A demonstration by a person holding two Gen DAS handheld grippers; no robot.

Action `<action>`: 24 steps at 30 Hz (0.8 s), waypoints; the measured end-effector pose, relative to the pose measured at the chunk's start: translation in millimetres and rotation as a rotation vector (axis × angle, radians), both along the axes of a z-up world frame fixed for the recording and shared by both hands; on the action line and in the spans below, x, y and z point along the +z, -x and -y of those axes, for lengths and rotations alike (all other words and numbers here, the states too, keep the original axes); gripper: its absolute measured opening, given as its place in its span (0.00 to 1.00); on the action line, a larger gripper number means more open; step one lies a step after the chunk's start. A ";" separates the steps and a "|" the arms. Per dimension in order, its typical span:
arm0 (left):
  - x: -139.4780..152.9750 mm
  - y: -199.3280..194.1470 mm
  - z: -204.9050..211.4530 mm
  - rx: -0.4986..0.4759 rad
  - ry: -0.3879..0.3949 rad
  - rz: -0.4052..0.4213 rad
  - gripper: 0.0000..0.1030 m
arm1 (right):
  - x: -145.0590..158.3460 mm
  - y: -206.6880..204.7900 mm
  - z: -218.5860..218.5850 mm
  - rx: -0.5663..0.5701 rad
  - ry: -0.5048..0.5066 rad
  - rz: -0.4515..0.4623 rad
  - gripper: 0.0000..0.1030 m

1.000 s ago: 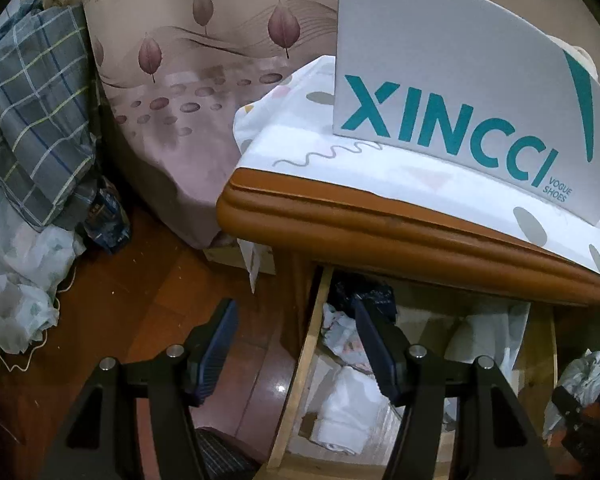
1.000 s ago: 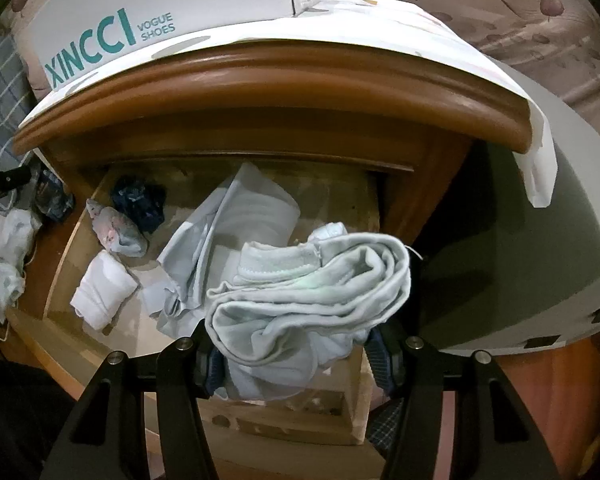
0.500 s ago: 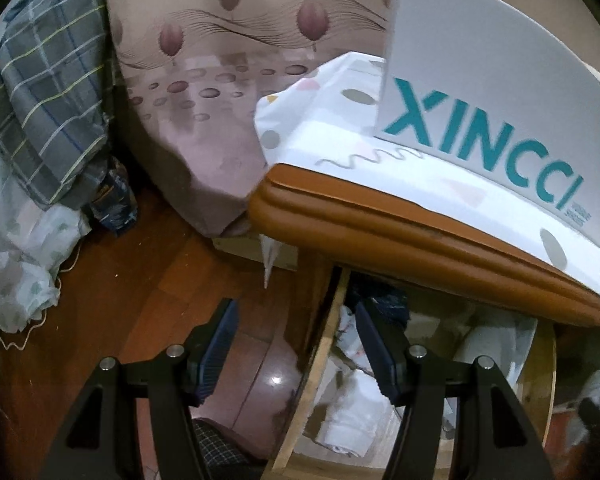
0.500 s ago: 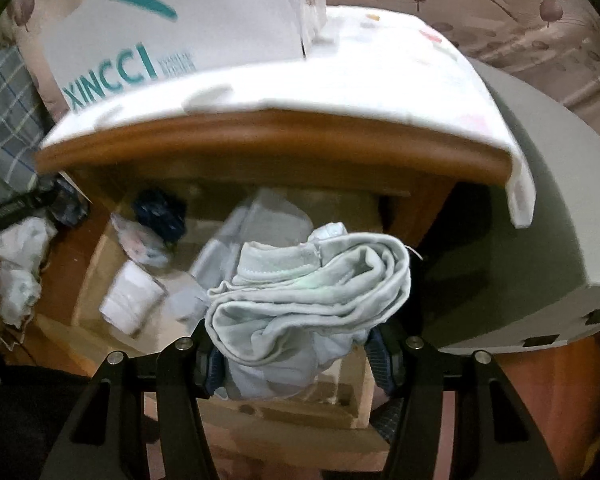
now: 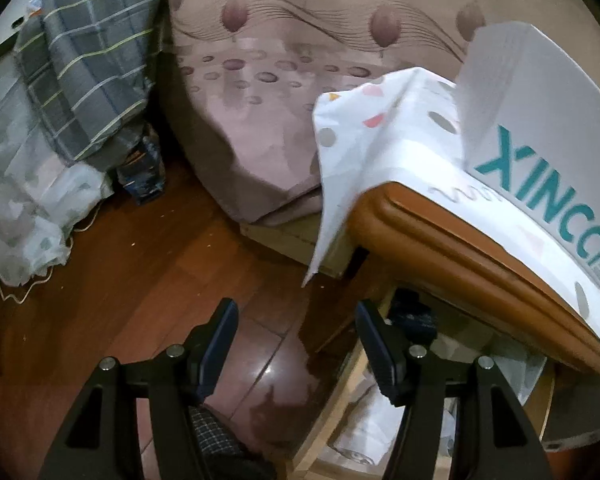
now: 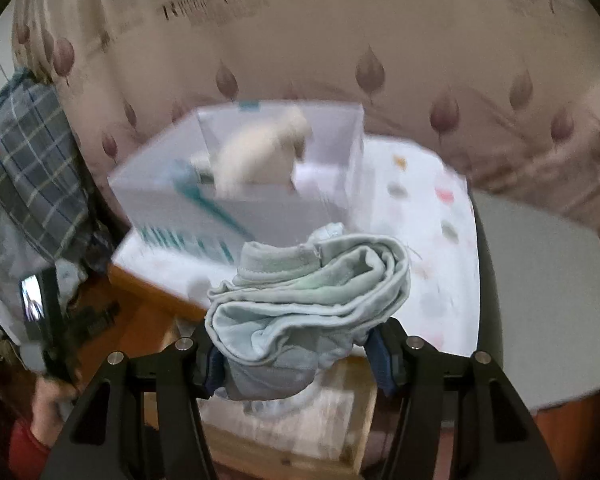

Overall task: Take underwear out of drawer
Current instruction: 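Carry the light grey rolled garment into the white box and open the right gripper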

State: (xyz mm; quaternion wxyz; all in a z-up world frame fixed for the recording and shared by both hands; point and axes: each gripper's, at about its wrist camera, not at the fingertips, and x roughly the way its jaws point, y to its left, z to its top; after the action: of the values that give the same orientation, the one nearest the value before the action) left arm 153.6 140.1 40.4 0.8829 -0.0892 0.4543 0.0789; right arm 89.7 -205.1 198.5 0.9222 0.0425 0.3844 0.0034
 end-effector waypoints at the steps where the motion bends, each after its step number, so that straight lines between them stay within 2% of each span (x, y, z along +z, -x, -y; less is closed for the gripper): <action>1: -0.1 0.0 -3.4 0.011 0.005 -0.001 0.61 | 6.9 -5.6 -2.7 0.005 -0.003 0.011 0.52; 6: -2.7 -1.5 -14.5 0.051 0.036 -0.015 0.61 | 44.6 -48.2 -21.2 0.045 -0.014 0.050 0.52; 11: -2.0 -2.1 -14.8 0.049 0.029 -0.015 0.61 | 59.8 -97.4 -47.2 0.077 -0.004 0.048 0.52; 19: -0.5 -3.8 -16.8 0.058 0.018 -0.009 0.61 | 36.9 -153.6 -80.6 0.111 -0.001 -0.025 0.52; 22: -0.1 -2.9 -18.1 0.060 0.014 -0.007 0.61 | 20.6 -170.1 -85.2 0.106 0.019 -0.061 0.52; 24: 0.2 -3.5 -17.5 0.057 0.011 -0.006 0.61 | 14.6 -175.3 -84.6 0.090 0.066 -0.062 0.53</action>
State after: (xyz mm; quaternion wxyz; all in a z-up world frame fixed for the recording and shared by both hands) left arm 157.1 157.6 40.6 0.8782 -0.1070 0.4549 0.1019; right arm 265.0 -120.6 213.2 0.9097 -0.0055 0.4141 0.0309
